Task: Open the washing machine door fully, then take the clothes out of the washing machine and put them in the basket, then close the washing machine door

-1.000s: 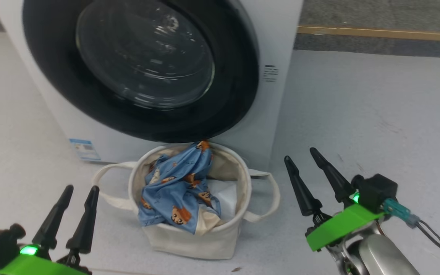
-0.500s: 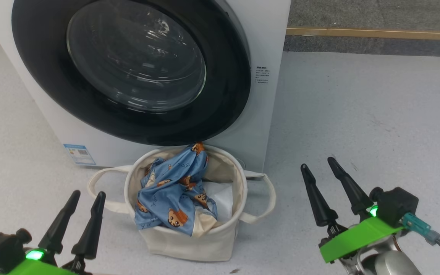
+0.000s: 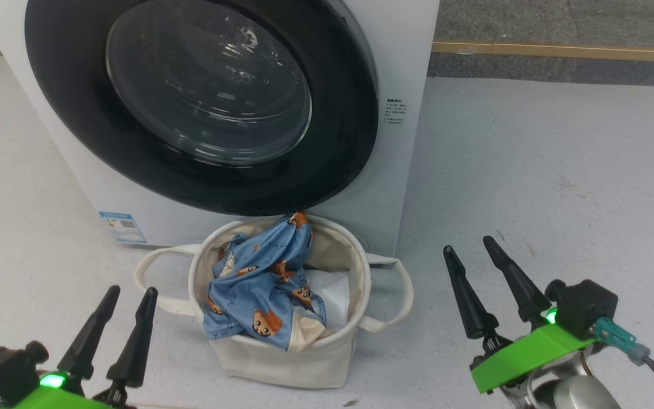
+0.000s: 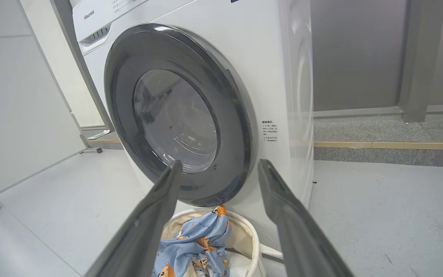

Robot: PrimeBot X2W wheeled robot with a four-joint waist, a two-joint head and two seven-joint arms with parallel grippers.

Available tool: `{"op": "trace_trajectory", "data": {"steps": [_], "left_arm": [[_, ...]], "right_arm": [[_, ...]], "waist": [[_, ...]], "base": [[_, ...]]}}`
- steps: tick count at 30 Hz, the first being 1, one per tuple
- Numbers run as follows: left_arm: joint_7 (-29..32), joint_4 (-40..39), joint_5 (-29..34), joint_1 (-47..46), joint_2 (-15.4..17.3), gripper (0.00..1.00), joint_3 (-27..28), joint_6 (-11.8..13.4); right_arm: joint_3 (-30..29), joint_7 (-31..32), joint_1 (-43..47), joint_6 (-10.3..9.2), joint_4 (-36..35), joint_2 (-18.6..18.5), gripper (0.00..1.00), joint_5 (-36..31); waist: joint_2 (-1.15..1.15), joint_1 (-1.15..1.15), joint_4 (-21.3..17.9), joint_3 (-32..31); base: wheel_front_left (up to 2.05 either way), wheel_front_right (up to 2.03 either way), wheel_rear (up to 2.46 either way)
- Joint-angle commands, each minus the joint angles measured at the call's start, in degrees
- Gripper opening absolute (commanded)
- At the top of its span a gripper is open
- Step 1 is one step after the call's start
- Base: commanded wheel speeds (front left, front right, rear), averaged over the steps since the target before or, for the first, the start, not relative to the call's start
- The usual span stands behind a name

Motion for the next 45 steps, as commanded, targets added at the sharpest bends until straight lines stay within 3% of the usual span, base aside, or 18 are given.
{"op": "trace_trajectory", "data": {"steps": [1,15,16,25,30,45], "left_arm": [[-0.63,-1.32,0.07,-3.25,1.78,1.0,2.66,0.04],[0.95,-0.16,-1.62,-3.11,1.57,1.0,1.68,-0.06],[1.08,1.38,-1.58,0.06,-0.23,0.0,-0.99,0.0],[2.0,3.45,-4.2,0.59,-2.66,0.0,-0.62,-0.05],[2.67,3.92,-6.06,0.38,-3.53,0.0,0.23,-0.11],[4.59,5.19,-11.22,-0.2,-6.03,0.0,2.7,-0.28]], "right_arm": [[0.93,0.03,-0.84,-0.01,-2.18,0.13,1.0,-0.34],[0.68,-0.1,-0.98,-0.01,-1.47,0.38,1.0,-0.32],[-0.14,-0.02,0.05,0.0,0.52,0.11,0.0,0.03],[-0.64,0.39,0.79,0.0,2.87,0.08,0.0,4.38],[-1.21,0.72,0.66,0.0,3.39,0.03,0.0,7.49],[-2.94,1.72,0.44,0.0,4.59,0.02,0.0,16.1]], "waist": [[0.0,0.0,0.0,-0.02],[0.0,0.0,-0.21,-0.24],[0.0,0.0,-0.2,-0.25],[0.0,0.13,-0.04,-0.33],[0.0,0.01,0.08,-0.18],[0.0,0.0,0.4,-0.06]], "base": [[0.0,0.0,0.0],[0.0,0.0,0.0],[0.0,0.0,0.0],[0.0,0.0,0.0],[0.0,0.0,0.0],[0.0,0.0,0.0]]}}
